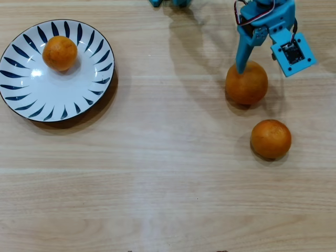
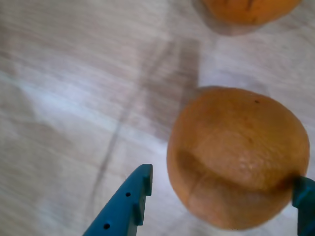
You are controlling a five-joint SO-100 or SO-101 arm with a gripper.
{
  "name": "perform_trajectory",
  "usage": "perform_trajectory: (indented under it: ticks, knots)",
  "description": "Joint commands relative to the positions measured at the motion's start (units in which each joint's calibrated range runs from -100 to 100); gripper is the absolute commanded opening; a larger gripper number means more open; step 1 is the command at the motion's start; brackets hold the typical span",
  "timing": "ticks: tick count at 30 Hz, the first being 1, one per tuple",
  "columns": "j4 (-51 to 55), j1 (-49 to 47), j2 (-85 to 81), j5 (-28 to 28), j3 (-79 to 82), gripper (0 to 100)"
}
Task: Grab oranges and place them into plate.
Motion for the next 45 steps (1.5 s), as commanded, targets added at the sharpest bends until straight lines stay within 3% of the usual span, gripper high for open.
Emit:
perform_trajectory:
  ticks: [1, 3, 7, 13, 23, 33, 40, 45]
  knots:
    - [-14.35, 0.84, -0.46, -0.39, 8.06, 31]
    - [-17.27, 1.0, -1.06, -0.29, 10.5, 32]
    - [-14.95, 1.49, -3.85, -0.29, 12.13, 37]
    - [-11.6, 1.81, -5.28, -0.29, 10.87, 37]
    - [9.37, 0.92, -9.34, 0.18, -5.16, 37]
    - [11.69, -0.69, -9.34, -0.39, -6.7, 38]
    - [10.83, -1.33, -8.58, -0.39, -6.61, 60]
    - [9.8, -1.33, -6.8, -0.39, -6.52, 62]
